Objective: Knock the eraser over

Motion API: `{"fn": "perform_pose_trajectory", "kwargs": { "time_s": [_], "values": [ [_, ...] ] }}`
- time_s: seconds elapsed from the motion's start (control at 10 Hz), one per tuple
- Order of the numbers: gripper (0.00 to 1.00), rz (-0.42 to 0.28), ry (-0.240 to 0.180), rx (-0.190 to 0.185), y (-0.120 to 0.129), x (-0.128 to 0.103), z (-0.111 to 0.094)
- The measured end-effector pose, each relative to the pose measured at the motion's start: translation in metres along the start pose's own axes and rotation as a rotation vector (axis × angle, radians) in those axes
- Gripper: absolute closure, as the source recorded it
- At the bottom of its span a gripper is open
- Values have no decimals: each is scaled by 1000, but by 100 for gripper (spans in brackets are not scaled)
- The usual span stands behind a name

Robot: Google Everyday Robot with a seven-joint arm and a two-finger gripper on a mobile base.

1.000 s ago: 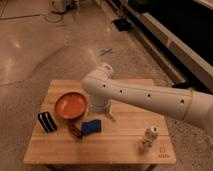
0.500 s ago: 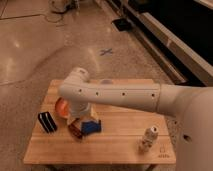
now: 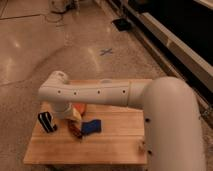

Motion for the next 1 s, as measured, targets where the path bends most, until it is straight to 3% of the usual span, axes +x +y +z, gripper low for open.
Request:
{"fn": "perform_pose_trajectory", "kwargs": {
  "time_s": [0.4, 0.7, 1.0],
  "values": [
    [20, -21, 44, 4, -29, 36, -2],
    [20, 17, 94, -12, -27, 68, -6],
    [20, 26, 134, 15, -27, 94, -13]
  ]
}}
